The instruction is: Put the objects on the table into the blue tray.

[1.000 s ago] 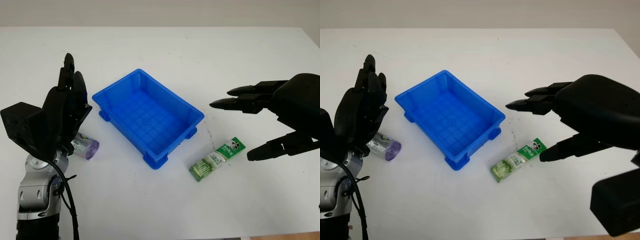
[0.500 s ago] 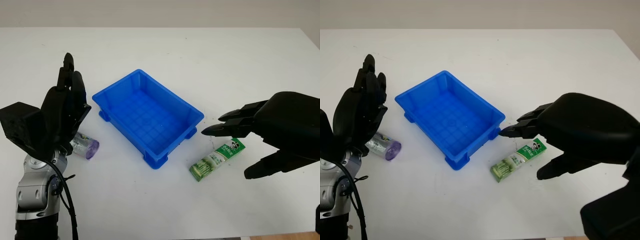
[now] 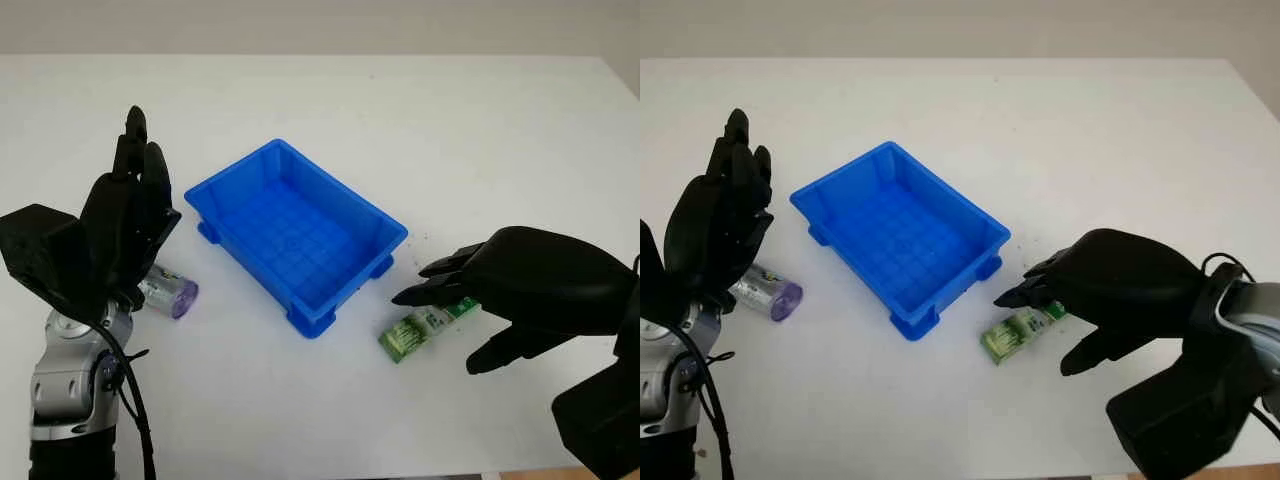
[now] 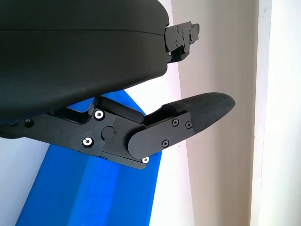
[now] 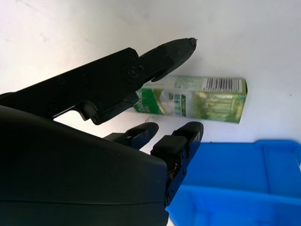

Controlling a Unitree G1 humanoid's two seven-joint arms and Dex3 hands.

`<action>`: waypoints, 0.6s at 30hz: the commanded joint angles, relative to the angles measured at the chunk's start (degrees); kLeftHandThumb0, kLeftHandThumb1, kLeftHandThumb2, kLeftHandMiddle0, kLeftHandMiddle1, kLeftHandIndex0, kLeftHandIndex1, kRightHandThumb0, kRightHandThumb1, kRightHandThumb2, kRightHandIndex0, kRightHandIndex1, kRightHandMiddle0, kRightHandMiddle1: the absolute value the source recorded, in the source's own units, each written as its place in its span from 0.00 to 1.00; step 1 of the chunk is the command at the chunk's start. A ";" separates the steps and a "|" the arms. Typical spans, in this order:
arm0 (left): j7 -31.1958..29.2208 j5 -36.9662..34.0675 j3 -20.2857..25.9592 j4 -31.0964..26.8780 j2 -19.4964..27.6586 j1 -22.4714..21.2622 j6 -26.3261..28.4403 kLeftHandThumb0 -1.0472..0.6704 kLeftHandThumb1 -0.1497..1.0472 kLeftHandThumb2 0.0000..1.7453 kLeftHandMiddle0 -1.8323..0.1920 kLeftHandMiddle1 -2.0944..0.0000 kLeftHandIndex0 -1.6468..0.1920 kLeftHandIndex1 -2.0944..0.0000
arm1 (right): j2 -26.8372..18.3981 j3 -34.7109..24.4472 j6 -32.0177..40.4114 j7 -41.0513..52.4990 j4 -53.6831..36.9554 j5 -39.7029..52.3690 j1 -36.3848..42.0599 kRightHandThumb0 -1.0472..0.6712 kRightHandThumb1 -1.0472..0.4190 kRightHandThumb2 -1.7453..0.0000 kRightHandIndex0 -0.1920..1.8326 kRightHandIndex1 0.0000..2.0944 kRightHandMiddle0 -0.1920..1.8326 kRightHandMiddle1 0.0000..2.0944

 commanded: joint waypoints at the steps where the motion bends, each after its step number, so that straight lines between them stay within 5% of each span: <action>1: -0.01 -0.31 0.42 -0.96 0.15 0.53 -0.43 0.20 1.00 0.44 1.00 1.00 1.00 1.00 | 1.15 0.93 -2.05 -1.46 2.22 0.59 -0.43 0.34 0.16 0.98 0.40 0.04 0.41 0.05; 6: 0.25 -0.06 0.49 -1.08 0.17 0.77 -0.37 0.20 1.00 0.44 1.00 1.00 1.00 1.00 | 1.89 1.48 -9.15 -6.86 6.45 -1.67 -1.14 0.35 0.15 0.97 0.47 0.15 0.47 0.10; 7: 0.18 -0.15 0.51 -1.04 0.19 0.77 -0.42 0.20 1.00 0.44 1.00 1.00 1.00 1.00 | 2.31 1.22 -11.36 -9.42 7.38 -3.33 -1.24 0.34 0.14 0.97 0.34 0.48 0.43 0.23; 8: 0.14 -0.19 0.50 -0.96 0.20 0.74 -0.47 0.20 1.00 0.44 1.00 1.00 1.00 1.00 | 2.57 1.03 -13.39 -11.85 8.23 -5.13 -1.43 0.34 0.13 0.97 0.28 0.68 0.38 0.37; 10: 0.21 0.00 0.35 -0.86 0.26 0.66 -0.36 0.20 1.00 0.44 1.00 1.00 1.00 1.00 | 3.70 0.31 -17.64 -18.49 10.11 -9.66 -1.84 0.32 0.08 0.96 0.23 0.92 0.26 0.66; 13: 0.19 -0.06 0.29 -0.73 0.26 0.54 -0.09 0.20 1.00 0.44 1.00 1.00 1.00 1.00 | 4.89 -0.06 -21.50 -25.94 12.49 -14.28 -2.57 0.28 0.01 0.96 0.35 0.99 0.21 0.95; 18: 0.47 -0.13 0.28 -0.67 0.12 0.23 0.39 0.19 1.00 0.43 1.00 1.00 1.00 1.00 | 5.84 0.11 -24.52 -33.14 15.17 -17.25 -4.25 0.25 0.00 0.94 0.50 1.00 0.33 1.00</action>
